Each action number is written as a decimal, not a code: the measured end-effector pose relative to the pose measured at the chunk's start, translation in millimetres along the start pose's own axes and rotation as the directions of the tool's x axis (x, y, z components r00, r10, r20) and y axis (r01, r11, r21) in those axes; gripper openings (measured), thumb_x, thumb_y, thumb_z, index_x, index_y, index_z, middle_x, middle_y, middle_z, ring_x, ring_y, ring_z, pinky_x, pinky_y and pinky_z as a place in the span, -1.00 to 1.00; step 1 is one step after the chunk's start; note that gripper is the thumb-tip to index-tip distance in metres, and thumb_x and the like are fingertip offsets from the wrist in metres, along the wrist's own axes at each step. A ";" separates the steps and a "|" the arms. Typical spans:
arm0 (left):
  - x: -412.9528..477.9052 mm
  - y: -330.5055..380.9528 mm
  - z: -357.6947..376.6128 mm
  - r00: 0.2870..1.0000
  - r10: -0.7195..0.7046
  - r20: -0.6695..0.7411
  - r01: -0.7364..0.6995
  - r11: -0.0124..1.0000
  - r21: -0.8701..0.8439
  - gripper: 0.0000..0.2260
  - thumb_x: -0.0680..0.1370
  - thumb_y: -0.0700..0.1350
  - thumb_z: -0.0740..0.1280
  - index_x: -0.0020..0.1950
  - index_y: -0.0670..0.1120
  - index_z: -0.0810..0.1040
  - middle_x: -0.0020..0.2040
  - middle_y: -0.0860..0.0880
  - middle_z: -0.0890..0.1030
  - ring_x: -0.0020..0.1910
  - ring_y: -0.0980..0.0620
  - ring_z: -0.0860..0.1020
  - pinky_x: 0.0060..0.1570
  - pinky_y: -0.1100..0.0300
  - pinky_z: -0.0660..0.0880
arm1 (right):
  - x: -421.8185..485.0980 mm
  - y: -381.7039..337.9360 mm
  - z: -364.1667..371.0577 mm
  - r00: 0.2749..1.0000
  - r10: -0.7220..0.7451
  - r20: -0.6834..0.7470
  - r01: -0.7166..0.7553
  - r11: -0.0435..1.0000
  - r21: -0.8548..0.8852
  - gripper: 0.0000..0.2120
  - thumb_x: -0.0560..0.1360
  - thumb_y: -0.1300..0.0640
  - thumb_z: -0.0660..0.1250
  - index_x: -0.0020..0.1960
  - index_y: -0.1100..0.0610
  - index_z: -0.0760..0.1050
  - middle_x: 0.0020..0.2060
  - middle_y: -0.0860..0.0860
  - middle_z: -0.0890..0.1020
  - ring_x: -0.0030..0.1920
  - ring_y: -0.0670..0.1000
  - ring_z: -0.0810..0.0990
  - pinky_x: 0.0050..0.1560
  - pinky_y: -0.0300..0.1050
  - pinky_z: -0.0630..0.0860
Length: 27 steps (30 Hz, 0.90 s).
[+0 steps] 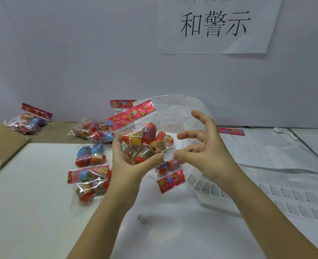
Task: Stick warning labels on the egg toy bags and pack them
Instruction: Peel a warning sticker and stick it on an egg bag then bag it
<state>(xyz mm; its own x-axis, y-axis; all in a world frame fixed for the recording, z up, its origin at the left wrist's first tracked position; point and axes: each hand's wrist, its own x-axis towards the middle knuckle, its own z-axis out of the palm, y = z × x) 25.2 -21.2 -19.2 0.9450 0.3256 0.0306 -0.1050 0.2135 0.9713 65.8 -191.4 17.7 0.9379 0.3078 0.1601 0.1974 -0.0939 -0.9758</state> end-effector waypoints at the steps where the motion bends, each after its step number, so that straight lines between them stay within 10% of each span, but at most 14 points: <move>1: 0.5 -0.8 -0.6 1.000 0.009 -0.006 -0.009 1.000 0.010 0.13 0.03 -0.07 0.64 0.51 0.22 0.16 0.24 0.00 0.58 0.13 0.00 0.65 -0.04 0.25 0.60 | 0.2 0.4 0.5 1.000 0.002 0.001 -0.002 1.000 -0.004 -0.12 0.38 0.36 0.48 0.39 -0.28 0.11 0.02 -0.06 0.59 -0.21 0.07 0.68 -0.16 -0.24 0.61; 14: -1.3 0.0 0.3 0.998 0.039 -0.055 -0.036 0.998 0.053 -0.23 -0.01 0.03 0.61 0.10 0.36 0.36 -0.02 0.19 0.67 0.03 0.14 0.66 -0.13 0.32 0.61 | 0.4 7.0 3.7 1.000 0.000 0.002 0.000 1.000 -0.011 -0.15 0.39 0.34 0.48 0.36 -0.30 0.12 0.00 -0.09 0.59 -0.23 0.05 0.68 -0.23 -0.33 0.57; 20: -4.0 6.3 2.6 0.996 0.051 -0.077 -0.046 0.998 0.053 0.06 -0.01 0.02 0.61 0.45 0.14 0.25 0.23 -0.04 0.58 0.17 -0.08 0.61 0.26 -0.14 0.51 | 0.3 7.5 7.1 1.000 -0.011 -0.018 0.010 0.999 -0.032 -0.17 0.38 0.33 0.49 0.34 -0.29 0.14 -0.01 -0.12 0.59 -0.28 -0.02 0.67 -0.23 -0.32 0.58; 27: -5.0 5.9 2.4 0.995 0.033 -0.094 -0.026 0.998 0.065 0.12 -0.01 0.04 0.61 0.50 0.06 0.22 0.28 -0.08 0.55 0.24 -0.14 0.57 0.30 -0.19 0.46 | -1.6 6.5 8.9 0.998 -0.006 -0.058 0.004 1.000 -0.031 -0.23 0.36 0.33 0.51 0.29 -0.25 0.21 -0.05 -0.14 0.58 -0.30 -0.06 0.67 -0.34 -0.34 0.56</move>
<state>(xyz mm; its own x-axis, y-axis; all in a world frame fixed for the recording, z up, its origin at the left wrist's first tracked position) 20.7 -23.8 -13.1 0.9079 0.4174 0.0400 -0.1095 0.1441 0.9835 63.0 -184.1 9.8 0.9517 0.2530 0.1738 0.2096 -0.1220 -0.9702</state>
